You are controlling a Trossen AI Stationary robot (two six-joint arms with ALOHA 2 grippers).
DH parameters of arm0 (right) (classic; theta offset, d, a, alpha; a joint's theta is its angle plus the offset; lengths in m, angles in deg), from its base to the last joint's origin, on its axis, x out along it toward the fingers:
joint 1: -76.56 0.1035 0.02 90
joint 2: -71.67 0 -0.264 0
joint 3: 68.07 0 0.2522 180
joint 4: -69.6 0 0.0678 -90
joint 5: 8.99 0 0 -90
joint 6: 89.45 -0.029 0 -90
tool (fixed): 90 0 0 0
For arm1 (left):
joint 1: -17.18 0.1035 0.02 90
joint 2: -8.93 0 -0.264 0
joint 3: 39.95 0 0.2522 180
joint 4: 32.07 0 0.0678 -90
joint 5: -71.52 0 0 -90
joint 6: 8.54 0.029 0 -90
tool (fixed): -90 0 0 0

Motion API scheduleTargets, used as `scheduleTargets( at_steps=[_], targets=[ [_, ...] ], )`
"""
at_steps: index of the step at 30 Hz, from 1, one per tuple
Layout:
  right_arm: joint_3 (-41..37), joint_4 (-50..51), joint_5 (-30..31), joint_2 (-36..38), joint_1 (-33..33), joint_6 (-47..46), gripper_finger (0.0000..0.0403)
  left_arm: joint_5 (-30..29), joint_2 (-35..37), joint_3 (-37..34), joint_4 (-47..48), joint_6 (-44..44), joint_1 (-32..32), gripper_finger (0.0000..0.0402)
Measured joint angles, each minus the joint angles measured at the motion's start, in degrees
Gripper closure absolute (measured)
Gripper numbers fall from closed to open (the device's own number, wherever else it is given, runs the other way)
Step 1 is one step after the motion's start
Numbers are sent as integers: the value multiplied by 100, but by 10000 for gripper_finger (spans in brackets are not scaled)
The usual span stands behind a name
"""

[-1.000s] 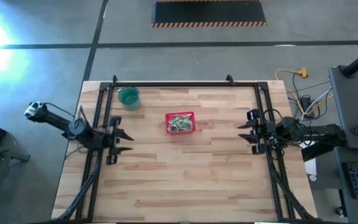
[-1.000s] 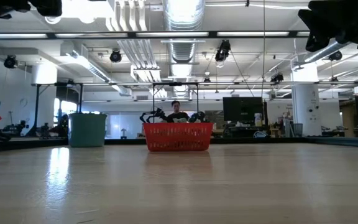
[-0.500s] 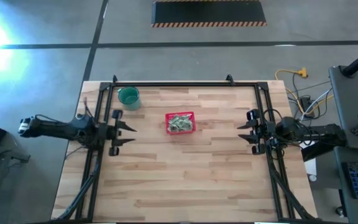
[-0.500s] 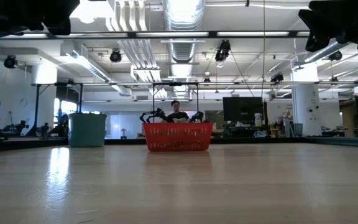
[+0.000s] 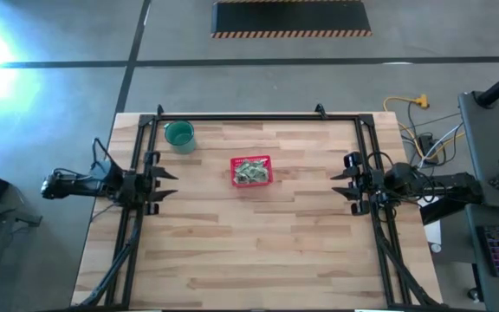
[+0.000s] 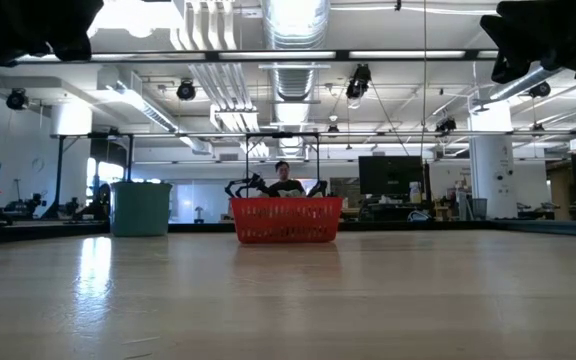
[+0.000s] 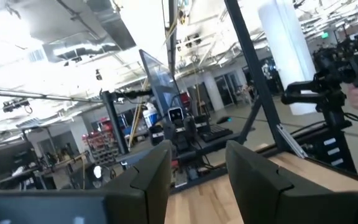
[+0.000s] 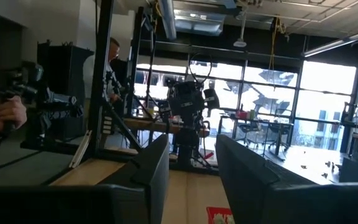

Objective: Pick and place items into bin
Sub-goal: Return to Home Position

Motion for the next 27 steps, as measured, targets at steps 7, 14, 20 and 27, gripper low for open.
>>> scheduleTargets(
  at_steps=[7,14,20,27],
  targets=[
    [0,1,1,-26,-2,1,280,-24,-148,-10,10,9,165,265],
    [0,39,2,-28,-2,-9,280,-15,-26,-12,166,-11,410,265],
    [0,175,2,-33,-2,-1,280,-2,-27,-162,255,-114,411,265],
    [-2,175,2,-32,-2,-26,280,2,-24,-490,-26,-327,411,265]
  ],
)
